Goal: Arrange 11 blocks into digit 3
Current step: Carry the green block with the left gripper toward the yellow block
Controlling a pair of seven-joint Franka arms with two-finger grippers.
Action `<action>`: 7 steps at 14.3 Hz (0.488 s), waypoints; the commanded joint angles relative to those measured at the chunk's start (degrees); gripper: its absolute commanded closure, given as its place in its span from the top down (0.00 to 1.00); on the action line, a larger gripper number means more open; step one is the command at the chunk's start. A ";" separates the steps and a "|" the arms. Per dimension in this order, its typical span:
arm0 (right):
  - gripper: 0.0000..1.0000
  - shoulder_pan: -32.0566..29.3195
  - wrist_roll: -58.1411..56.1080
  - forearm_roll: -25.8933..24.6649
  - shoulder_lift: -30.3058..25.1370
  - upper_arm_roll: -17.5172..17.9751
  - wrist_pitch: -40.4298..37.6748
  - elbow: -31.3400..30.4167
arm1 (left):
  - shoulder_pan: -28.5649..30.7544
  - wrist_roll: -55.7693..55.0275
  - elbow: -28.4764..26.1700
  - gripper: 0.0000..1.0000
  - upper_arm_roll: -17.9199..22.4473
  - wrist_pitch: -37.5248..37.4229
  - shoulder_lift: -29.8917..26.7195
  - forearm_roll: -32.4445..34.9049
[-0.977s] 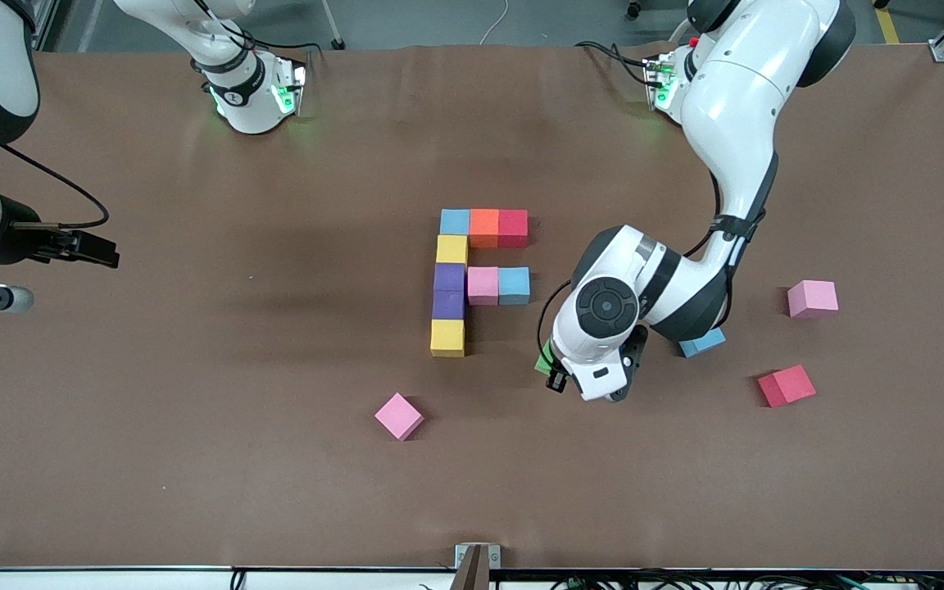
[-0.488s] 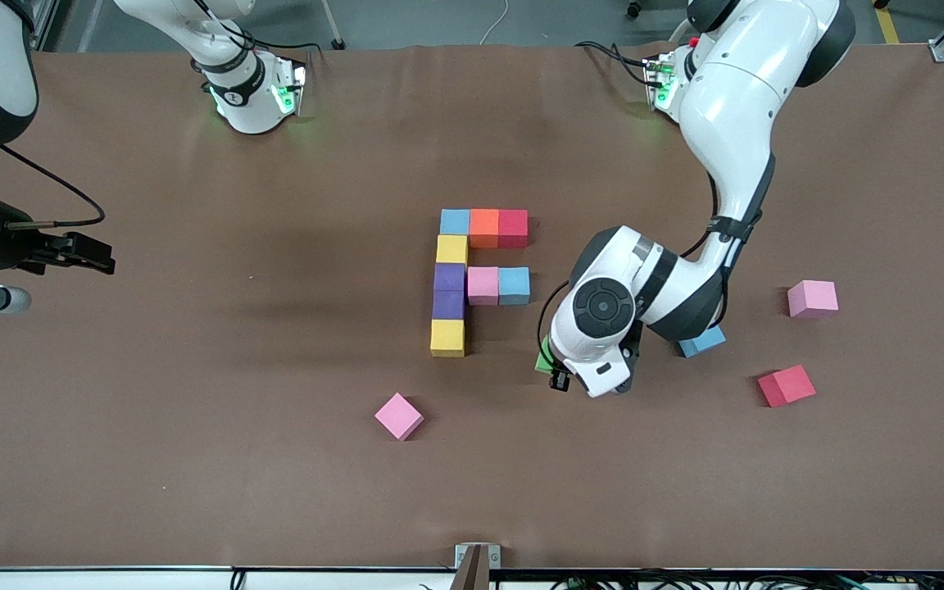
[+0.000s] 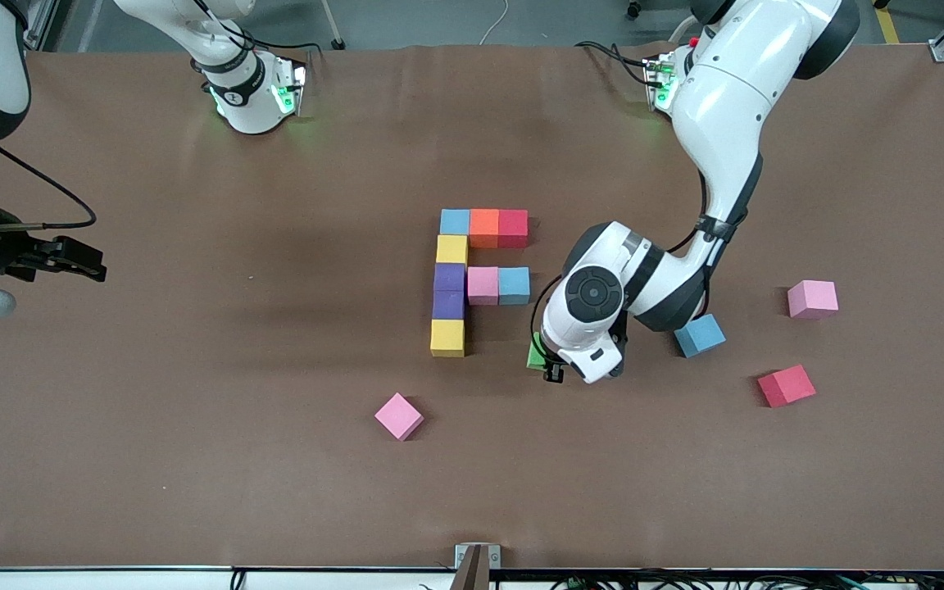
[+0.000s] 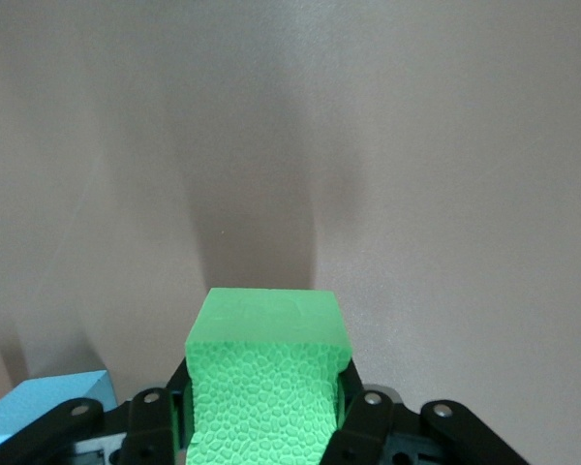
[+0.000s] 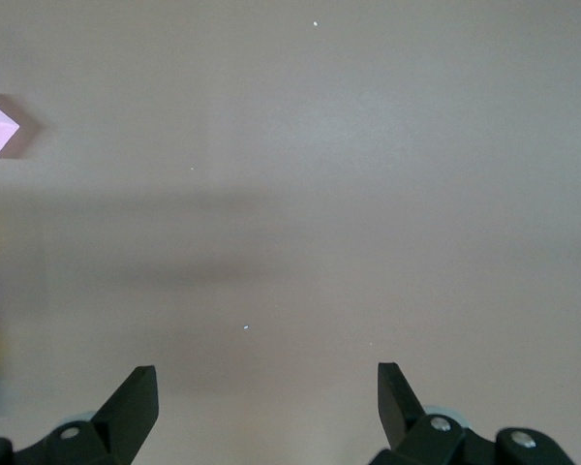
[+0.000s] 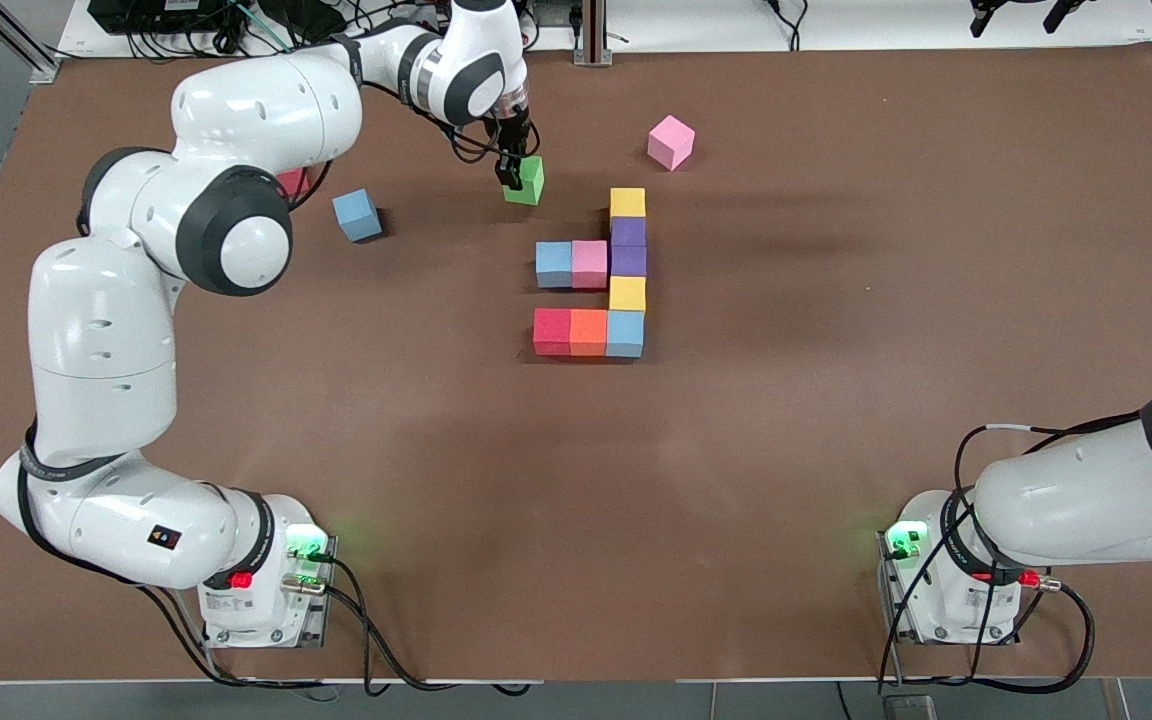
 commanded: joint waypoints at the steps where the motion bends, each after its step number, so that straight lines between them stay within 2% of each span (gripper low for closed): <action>1: 1.00 -0.76 -0.82 -0.44 0.91 0.62 -0.87 4.12 | -0.01 -2.96 -2.98 0.09 0.04 2.14 -2.37 1.04; 7: 1.00 0.12 -0.56 0.18 0.74 0.97 -1.04 4.58 | -0.19 -6.48 -4.12 0.09 0.04 3.64 -2.19 1.04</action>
